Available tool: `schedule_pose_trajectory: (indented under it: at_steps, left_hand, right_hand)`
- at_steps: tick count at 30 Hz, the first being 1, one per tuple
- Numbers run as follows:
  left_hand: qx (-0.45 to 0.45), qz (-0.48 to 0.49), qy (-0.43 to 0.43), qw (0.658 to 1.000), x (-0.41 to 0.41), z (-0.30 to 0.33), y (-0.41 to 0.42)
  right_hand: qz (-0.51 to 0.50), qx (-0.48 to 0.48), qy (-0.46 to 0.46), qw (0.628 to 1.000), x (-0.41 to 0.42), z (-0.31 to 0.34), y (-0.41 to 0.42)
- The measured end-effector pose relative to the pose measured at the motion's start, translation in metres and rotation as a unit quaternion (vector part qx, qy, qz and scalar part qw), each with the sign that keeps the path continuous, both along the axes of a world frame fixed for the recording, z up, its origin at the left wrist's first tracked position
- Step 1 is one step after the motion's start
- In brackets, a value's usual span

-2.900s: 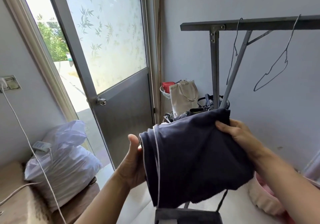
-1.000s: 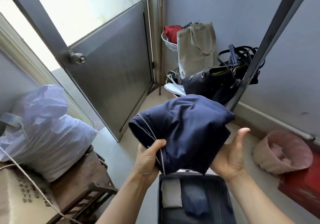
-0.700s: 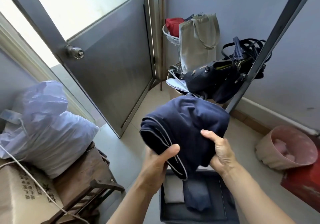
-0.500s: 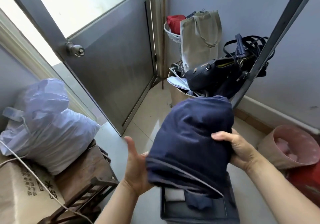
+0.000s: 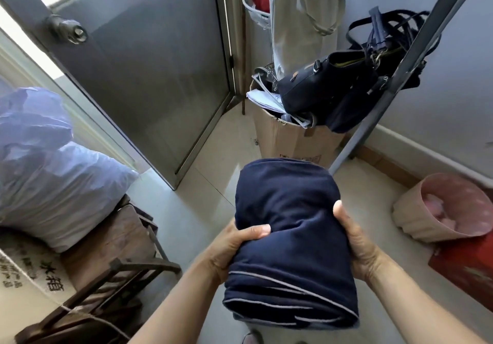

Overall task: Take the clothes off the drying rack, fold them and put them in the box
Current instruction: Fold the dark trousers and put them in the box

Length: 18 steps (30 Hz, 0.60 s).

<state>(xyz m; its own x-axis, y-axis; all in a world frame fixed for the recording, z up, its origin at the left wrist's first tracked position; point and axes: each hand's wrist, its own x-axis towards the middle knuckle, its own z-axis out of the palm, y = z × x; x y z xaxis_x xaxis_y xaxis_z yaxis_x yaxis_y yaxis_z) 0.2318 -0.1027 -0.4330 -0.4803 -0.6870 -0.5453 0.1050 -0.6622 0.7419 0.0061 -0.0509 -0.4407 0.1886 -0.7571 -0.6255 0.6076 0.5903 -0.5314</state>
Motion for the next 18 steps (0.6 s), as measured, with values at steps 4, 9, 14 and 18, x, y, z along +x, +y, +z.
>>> schedule_pose_trajectory:
  at_steps: [4, 9, 14, 18]
  left_hand:
    - [-0.085, -0.037, -0.128, 0.987, -0.009, -0.044, -0.009]
    - [-0.139, -0.04, -0.167, 0.975, -0.013, -0.12, -0.005]
    - [-0.138, -0.242, -0.177, 0.944, -0.011, -0.177, -0.005]
    - [-0.077, -0.278, -0.201, 0.936, -0.014, -0.232, -0.004]
  right_hand:
    - [0.013, 0.008, 0.061, 0.998, -0.013, -0.052, 0.009]
    - [-0.003, 0.042, 0.124, 0.991, -0.024, -0.119, 0.006]
    - [-0.013, 0.069, 0.167, 0.984, -0.037, -0.184, 0.007]
    - [-0.01, 0.026, 0.199, 0.98, -0.045, -0.232, 0.02]
